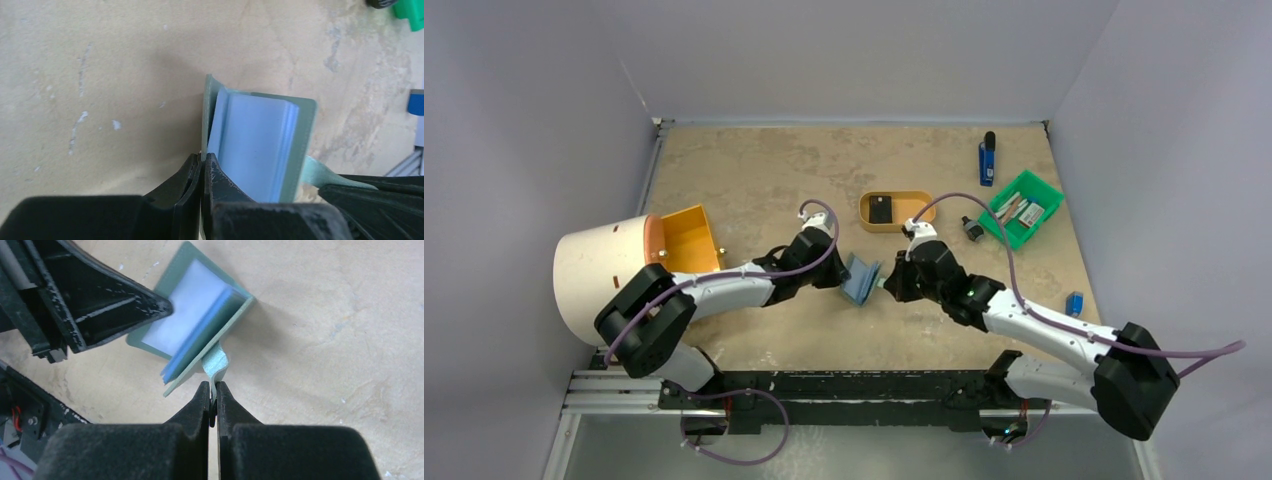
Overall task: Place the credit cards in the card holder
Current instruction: Open the card holder at the center of the board.
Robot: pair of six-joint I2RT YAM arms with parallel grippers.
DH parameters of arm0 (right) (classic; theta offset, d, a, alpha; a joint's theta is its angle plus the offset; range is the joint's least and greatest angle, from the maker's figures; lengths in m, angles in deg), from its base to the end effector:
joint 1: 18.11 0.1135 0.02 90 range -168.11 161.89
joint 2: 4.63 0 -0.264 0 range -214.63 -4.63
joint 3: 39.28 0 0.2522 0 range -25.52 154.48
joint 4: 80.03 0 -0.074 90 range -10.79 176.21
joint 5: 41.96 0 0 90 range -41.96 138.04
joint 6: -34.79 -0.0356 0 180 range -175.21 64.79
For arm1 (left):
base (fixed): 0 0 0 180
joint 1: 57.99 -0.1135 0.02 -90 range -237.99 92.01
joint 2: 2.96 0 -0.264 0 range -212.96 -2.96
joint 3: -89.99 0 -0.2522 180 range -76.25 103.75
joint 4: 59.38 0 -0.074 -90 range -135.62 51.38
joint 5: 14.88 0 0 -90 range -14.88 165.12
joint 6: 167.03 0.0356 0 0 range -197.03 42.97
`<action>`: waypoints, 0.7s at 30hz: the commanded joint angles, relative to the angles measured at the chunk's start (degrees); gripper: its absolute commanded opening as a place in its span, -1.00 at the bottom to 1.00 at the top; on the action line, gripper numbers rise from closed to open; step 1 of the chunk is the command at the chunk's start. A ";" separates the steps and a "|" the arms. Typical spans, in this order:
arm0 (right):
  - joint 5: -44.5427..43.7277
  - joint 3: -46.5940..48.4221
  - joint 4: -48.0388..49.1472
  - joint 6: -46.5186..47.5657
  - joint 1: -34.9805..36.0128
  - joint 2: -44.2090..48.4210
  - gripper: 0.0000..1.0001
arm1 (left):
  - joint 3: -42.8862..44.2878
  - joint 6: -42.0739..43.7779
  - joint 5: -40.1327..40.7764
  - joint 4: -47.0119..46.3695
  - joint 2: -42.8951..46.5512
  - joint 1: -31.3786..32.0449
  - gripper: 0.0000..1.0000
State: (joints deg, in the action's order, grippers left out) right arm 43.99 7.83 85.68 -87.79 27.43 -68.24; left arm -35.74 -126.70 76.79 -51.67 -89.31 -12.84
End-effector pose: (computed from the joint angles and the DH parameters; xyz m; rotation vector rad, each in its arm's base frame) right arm 0.1689 0.1685 0.2223 -0.2039 2.1863 0.7257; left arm 0.2131 -0.2127 0.1729 -0.1114 2.4048 -0.8066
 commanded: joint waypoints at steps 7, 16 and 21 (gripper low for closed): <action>-8.00 -2.97 -8.51 -9.87 0.16 0.87 -0.98 | -1.46 -1.19 10.43 4.12 5.28 0.99 -1.00; -7.29 0.31 -10.70 -9.11 0.16 5.69 0.04 | -1.20 -4.84 14.40 5.94 6.37 2.40 -1.00; 3.69 3.24 -3.99 -10.10 0.10 2.33 0.05 | -2.49 -7.46 16.04 5.23 6.27 2.62 -1.00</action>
State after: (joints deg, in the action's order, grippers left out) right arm 40.62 6.75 76.17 -96.86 27.37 -63.39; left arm -37.01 -131.23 89.58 -45.13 -84.72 -10.57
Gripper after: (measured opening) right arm 0.521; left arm 0.020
